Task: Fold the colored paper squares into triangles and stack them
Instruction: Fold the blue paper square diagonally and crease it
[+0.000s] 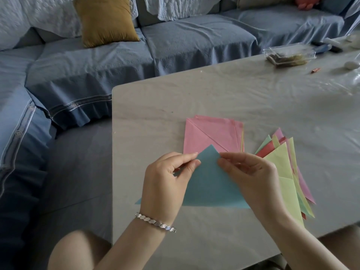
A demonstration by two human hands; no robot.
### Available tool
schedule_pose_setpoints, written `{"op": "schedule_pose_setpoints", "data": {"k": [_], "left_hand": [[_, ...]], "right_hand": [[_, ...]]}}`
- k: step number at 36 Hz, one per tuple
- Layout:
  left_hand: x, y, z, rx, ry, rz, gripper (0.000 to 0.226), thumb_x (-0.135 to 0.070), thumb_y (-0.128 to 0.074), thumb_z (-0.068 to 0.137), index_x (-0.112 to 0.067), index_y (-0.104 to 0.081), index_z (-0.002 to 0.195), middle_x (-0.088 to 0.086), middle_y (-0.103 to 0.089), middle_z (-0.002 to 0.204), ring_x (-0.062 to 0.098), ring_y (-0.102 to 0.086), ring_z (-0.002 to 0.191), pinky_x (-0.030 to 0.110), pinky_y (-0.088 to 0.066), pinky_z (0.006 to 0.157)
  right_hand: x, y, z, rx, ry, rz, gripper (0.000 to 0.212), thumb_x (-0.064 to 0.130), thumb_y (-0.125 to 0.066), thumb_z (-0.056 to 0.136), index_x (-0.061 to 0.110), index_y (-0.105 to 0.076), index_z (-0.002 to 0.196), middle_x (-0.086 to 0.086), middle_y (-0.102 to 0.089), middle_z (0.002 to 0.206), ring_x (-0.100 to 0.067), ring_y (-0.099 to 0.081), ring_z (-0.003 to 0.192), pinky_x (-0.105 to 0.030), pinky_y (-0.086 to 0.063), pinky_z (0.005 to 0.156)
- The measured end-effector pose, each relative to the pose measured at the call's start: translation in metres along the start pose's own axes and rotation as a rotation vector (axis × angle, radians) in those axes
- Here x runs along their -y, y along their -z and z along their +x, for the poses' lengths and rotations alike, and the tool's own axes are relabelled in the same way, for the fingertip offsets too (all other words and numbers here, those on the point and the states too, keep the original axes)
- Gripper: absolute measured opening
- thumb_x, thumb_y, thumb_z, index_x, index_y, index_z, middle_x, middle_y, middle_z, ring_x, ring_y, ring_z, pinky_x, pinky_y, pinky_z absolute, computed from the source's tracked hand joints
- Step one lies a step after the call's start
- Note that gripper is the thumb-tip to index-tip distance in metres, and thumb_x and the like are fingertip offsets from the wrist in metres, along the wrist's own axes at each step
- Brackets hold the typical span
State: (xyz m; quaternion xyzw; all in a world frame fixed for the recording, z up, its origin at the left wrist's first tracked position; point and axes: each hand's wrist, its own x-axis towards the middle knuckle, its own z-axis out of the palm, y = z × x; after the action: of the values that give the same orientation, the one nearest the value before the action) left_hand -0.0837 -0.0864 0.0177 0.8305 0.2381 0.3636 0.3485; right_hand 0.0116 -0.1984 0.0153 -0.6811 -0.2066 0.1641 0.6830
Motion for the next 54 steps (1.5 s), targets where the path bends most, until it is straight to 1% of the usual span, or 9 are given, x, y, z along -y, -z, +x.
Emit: {"op": "schedule_pose_setpoints", "data": {"k": [13, 21, 27, 32, 35, 39, 43, 50, 54], "left_hand": [[0.004, -0.001, -0.002, 0.083, 0.092, 0.014, 0.009, -0.015, -0.073, 0.074, -0.017, -0.075, 0.083, -0.023, -0.062, 0.072, 0.002, -0.061, 0.070, 0.006, -0.045, 0.063], [0.008, 0.002, -0.003, 0.259, 0.115, 0.049, 0.020, -0.010, -0.073, 0.075, -0.018, -0.074, 0.094, -0.018, -0.063, 0.071, 0.003, -0.061, 0.074, 0.005, -0.044, 0.066], [0.015, 0.006, -0.007, 0.434, 0.250, -0.012, 0.013, -0.006, -0.068, 0.077, -0.018, -0.073, 0.073, -0.015, -0.066, 0.058, -0.001, -0.062, 0.056, 0.014, -0.047, 0.059], [0.034, 0.004, -0.008, 0.216, 0.564, -0.196, 0.023, 0.001, -0.065, 0.078, -0.017, -0.068, 0.063, -0.005, -0.067, 0.052, 0.011, -0.065, 0.051, 0.019, -0.051, 0.050], [0.056, -0.002, -0.011, 0.111, 0.751, -0.249, 0.021, 0.002, -0.066, 0.078, -0.012, -0.066, 0.063, -0.002, -0.067, 0.054, 0.013, -0.067, 0.052, 0.018, -0.049, 0.046], [0.084, -0.012, -0.023, 0.124, 0.768, -0.079, 0.030, -0.003, -0.069, 0.076, -0.025, -0.066, 0.056, -0.006, -0.069, 0.061, 0.008, -0.066, 0.058, 0.019, -0.050, 0.061], [0.094, -0.016, -0.031, 0.184, 0.779, 0.025, 0.027, -0.009, -0.068, 0.077, -0.027, -0.064, 0.057, -0.012, -0.062, 0.047, -0.005, -0.058, 0.046, 0.006, -0.039, 0.049], [0.096, -0.016, -0.031, 0.248, 0.686, 0.145, 0.028, -0.011, -0.065, 0.078, -0.030, -0.064, 0.059, -0.009, -0.065, 0.055, 0.005, -0.063, 0.060, 0.020, -0.047, 0.058], [0.100, -0.016, -0.033, 0.251, 0.661, 0.145, 0.027, -0.010, -0.065, 0.079, -0.029, -0.065, 0.059, -0.009, -0.066, 0.056, 0.007, -0.064, 0.061, 0.018, -0.046, 0.057]], "right_hand": [[-0.005, 0.005, 0.003, 0.089, -0.033, -0.063, 0.029, 0.001, -0.071, 0.075, 0.029, -0.071, 0.067, 0.015, -0.068, 0.060, 0.006, -0.058, 0.054, -0.005, -0.043, 0.058], [-0.011, 0.009, 0.016, 0.406, 0.035, -0.398, 0.028, 0.013, -0.074, 0.074, 0.039, -0.068, 0.067, 0.017, -0.069, 0.072, 0.001, -0.061, 0.067, -0.011, -0.045, 0.067], [-0.006, 0.006, 0.030, 0.644, 0.168, -0.662, 0.009, 0.019, -0.074, 0.078, 0.027, -0.075, 0.080, 0.016, -0.069, 0.076, 0.002, -0.059, 0.079, -0.012, -0.044, 0.073], [-0.031, -0.009, 0.035, 0.328, 0.629, -0.902, 0.014, 0.026, -0.064, 0.075, 0.021, -0.073, 0.085, 0.007, -0.069, 0.091, -0.008, -0.056, 0.093, -0.028, -0.033, 0.092], [-0.050, -0.017, 0.025, 0.358, 0.615, -0.947, 0.028, 0.034, -0.050, 0.082, 0.024, -0.072, 0.096, 0.004, -0.069, 0.107, -0.013, -0.059, 0.104, -0.032, -0.041, 0.095], [-0.089, -0.019, 0.008, 0.606, 0.520, -1.104, 0.039, 0.040, -0.038, 0.080, 0.028, -0.072, 0.097, 0.008, -0.068, 0.110, -0.011, -0.064, 0.102, -0.030, -0.052, 0.081], [-0.112, -0.007, -0.006, 0.772, 0.353, -1.184, 0.043, 0.039, -0.035, 0.076, 0.030, -0.071, 0.096, 0.018, -0.064, 0.112, -0.003, -0.060, 0.107, -0.023, -0.052, 0.082], [-0.127, 0.014, -0.002, 0.663, 0.325, -1.394, 0.072, 0.034, 0.000, 0.099, 0.023, -0.070, 0.108, 0.012, -0.063, 0.119, -0.011, -0.059, 0.113, -0.034, -0.030, 0.098], [-0.127, 0.005, 0.013, 0.499, 0.411, -1.448, 0.051, 0.031, -0.024, 0.093, 0.017, -0.072, 0.102, 0.007, -0.067, 0.113, -0.017, -0.060, 0.112, -0.036, -0.032, 0.097]]}}
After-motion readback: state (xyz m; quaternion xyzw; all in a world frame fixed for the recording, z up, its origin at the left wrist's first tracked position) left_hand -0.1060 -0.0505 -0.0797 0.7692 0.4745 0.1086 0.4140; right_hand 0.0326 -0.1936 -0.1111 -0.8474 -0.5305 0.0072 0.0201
